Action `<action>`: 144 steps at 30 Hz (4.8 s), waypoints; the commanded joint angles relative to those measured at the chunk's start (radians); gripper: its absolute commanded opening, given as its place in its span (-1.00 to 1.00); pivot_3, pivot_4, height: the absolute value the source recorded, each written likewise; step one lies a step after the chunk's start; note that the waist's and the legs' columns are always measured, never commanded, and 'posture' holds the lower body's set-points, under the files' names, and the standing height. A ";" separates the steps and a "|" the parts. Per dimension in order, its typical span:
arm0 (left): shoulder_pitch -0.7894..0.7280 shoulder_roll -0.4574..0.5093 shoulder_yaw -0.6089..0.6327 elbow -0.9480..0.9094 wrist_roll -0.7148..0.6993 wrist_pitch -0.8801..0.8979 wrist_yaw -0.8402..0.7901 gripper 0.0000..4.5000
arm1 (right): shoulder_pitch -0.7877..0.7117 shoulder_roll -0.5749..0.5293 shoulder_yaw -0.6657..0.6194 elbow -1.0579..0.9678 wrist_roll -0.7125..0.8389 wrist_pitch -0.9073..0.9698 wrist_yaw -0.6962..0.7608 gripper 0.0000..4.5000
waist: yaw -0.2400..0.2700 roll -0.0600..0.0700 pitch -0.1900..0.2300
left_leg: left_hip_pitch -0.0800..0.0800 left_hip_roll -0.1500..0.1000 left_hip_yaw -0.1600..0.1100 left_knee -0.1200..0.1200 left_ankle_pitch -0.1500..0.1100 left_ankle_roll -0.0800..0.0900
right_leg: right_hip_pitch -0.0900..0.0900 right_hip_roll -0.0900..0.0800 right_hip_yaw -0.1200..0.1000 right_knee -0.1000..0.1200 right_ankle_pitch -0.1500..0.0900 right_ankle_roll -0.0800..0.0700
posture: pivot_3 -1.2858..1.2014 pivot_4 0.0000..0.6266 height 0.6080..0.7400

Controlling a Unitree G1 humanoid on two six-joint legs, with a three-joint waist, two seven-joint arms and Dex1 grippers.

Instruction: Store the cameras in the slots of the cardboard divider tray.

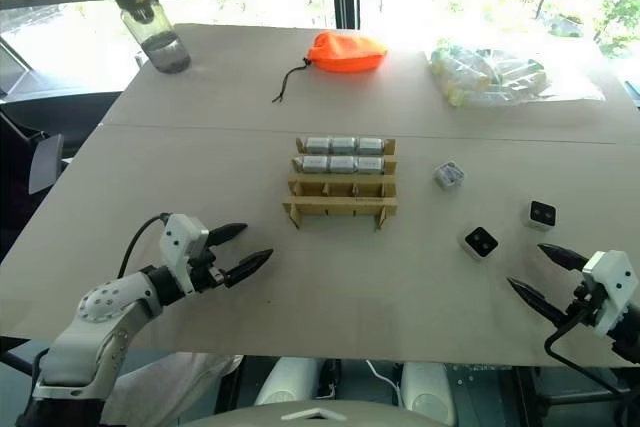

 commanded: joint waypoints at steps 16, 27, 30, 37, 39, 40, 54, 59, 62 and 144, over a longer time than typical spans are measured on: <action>0.007 0.002 0.008 -0.016 -0.022 0.029 0.006 0.87 | -0.012 -0.009 -0.002 -0.045 -0.009 0.051 -0.046 1.00 | 0.000 0.001 0.000 | 0.000 0.000 0.000 0.000 0.001 -0.001 | 0.000 0.000 0.000 0.000 0.000 0.000 | 0.03 -0.52 0.78; -0.031 0.006 -0.002 -0.035 -0.048 -0.009 -0.044 0.87 | 0.037 0.004 0.032 -0.165 0.051 0.200 -0.059 1.00 | 0.002 0.000 0.000 | -0.001 0.000 0.000 0.000 0.002 -0.003 | 0.000 0.001 0.000 0.000 0.000 0.000 | 0.03 -0.52 0.78; -0.096 0.015 -0.025 -0.069 -0.086 0.003 -0.097 0.87 | 0.059 0.024 0.075 -0.235 0.016 0.235 -0.112 1.00 | 0.005 -0.001 0.000 | -0.001 0.000 -0.001 0.000 0.002 -0.003 | 0.000 0.000 -0.001 0.000 0.000 0.000 | 0.03 -0.52 0.78; -0.208 0.141 -0.110 -0.184 -0.087 0.016 -0.254 0.87 | 0.009 0.062 0.115 -0.227 -0.097 0.184 -0.233 1.00 | 0.000 -0.001 0.001 | -0.001 0.000 0.000 0.000 0.002 -0.004 | 0.000 0.002 -0.001 -0.001 0.000 0.000 | 0.03 -0.52 0.78; -0.248 0.172 -0.122 -0.209 -0.106 0.022 -0.286 0.87 | -0.007 0.074 0.120 -0.217 -0.121 0.185 -0.269 1.00 | 0.000 -0.001 0.001 | -0.001 0.000 0.001 -0.001 0.002 -0.004 | -0.001 0.004 -0.001 -0.001 0.000 0.000 | 0.03 -0.52 0.78; -0.271 0.179 -0.122 -0.220 -0.130 0.034 -0.298 0.87 | -0.013 0.080 0.121 -0.212 -0.127 0.179 -0.278 1.00 | 0.000 -0.001 0.001 | -0.001 0.000 0.001 -0.001 0.002 -0.004 | -0.001 0.003 -0.001 -0.001 0.000 0.000 | 0.03 -0.52 0.78; -0.381 0.228 -0.108 -0.288 -0.289 0.118 -0.399 0.87 | -0.021 0.131 0.175 -0.263 -0.158 0.164 -0.327 1.00 | -0.001 -0.002 0.001 | 0.000 0.001 0.001 -0.001 0.003 -0.005 | -0.001 0.005 0.001 -0.001 0.000 0.000 | 0.03 -0.52 0.78; -0.374 0.232 -0.106 -0.282 -0.285 0.105 -0.403 0.88 | -0.032 0.132 0.174 -0.258 -0.155 0.154 -0.331 0.89 | -0.001 -0.002 0.001 | 0.000 0.001 0.001 -0.001 0.003 -0.005 | -0.001 0.005 0.001 -0.001 0.000 0.000 | 0.03 -0.52 0.78; -0.366 0.232 -0.103 -0.278 -0.280 0.097 -0.403 0.89 | -0.039 0.132 0.174 -0.255 -0.154 0.148 -0.332 0.47 | -0.001 -0.002 0.001 | 0.000 0.001 0.001 -0.001 0.003 -0.005 | -0.001 0.005 0.001 -0.001 0.000 0.000 | 0.03 -0.52 0.78; -1.185 0.054 -0.469 0.684 0.186 -0.035 -0.731 -0.66 | -0.035 0.059 0.414 -0.686 0.131 0.261 -0.388 1.00 | 0.001 -0.009 0.006 | -0.009 -0.001 -0.003 0.006 0.005 -0.008 | -0.005 0.007 -0.005 0.003 0.000 0.000 | 0.03 -0.52 0.78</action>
